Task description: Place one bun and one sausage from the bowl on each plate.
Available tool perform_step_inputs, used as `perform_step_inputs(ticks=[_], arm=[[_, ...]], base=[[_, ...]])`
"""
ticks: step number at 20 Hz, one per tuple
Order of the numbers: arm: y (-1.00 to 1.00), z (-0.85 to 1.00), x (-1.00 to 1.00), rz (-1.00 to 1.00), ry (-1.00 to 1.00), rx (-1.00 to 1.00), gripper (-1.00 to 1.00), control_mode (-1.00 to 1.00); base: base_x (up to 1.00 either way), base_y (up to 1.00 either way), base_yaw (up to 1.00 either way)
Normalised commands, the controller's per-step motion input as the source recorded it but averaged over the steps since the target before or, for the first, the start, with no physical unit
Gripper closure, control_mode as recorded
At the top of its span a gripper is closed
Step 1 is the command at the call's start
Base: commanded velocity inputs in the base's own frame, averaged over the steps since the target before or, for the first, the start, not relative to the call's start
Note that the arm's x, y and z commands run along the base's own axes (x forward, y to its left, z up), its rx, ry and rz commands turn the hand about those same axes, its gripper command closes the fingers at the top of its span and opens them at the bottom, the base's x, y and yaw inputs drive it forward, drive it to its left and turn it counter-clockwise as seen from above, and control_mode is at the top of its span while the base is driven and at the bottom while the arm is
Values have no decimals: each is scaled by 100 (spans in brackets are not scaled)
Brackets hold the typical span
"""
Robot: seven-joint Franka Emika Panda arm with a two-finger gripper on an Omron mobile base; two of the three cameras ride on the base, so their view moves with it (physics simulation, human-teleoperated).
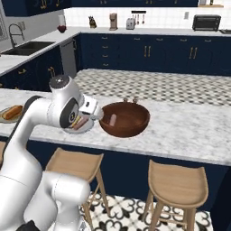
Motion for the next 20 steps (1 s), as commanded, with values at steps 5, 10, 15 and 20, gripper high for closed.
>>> perform_step_inputs(ticks=[5,10,15,20], arm=[[-34,4,80,5,5,0,-100,-100],[-14,-35,100,12,13,1,-100,-100],[-4,-80,100,14,23,4,-100,-100],[0,-64,100,14,14,2,-100,-100]], base=[[20,-16,1],[0,0,0],[0,0,0],[0,0,0]])
